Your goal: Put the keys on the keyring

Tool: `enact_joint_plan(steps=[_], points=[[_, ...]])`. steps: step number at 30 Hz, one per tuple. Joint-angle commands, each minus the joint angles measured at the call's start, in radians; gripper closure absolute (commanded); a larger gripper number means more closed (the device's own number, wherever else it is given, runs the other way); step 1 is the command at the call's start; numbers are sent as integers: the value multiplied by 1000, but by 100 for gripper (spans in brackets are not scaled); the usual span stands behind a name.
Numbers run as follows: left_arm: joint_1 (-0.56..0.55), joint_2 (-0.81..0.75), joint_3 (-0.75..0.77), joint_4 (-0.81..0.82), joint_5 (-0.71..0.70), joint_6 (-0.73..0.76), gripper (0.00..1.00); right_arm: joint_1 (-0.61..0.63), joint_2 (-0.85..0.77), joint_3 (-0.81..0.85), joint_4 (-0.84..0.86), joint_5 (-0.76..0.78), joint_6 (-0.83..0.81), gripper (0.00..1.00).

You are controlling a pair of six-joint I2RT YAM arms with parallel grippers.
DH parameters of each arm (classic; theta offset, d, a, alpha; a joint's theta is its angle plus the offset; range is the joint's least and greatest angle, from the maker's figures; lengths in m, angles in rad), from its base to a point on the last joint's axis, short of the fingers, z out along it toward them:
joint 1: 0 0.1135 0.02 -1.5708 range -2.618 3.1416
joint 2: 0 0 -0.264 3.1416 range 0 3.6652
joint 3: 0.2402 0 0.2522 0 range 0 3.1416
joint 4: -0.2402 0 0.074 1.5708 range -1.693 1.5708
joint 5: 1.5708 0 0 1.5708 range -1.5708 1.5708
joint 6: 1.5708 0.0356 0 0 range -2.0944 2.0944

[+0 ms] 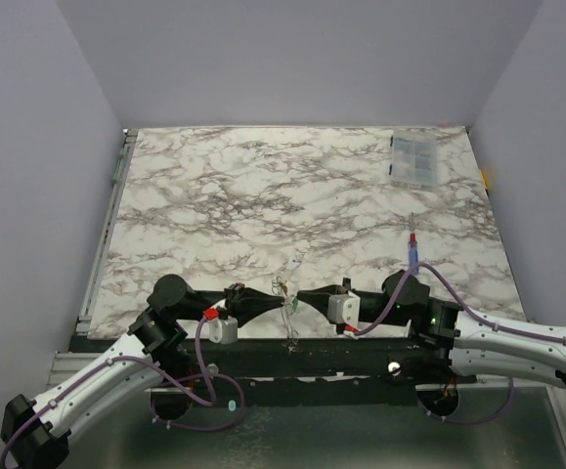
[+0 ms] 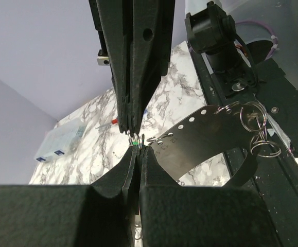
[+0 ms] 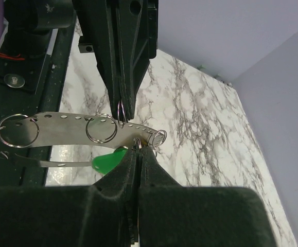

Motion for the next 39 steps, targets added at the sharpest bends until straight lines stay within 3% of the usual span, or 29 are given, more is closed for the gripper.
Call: enact_joint_plan(steps=[1,39], points=[[3,-17,9,48,-15,-8,100,18,10,7,34,35,-27,99],[4,-13,7,48,-19,-13,100,105,15,21,54,133,-65,99]])
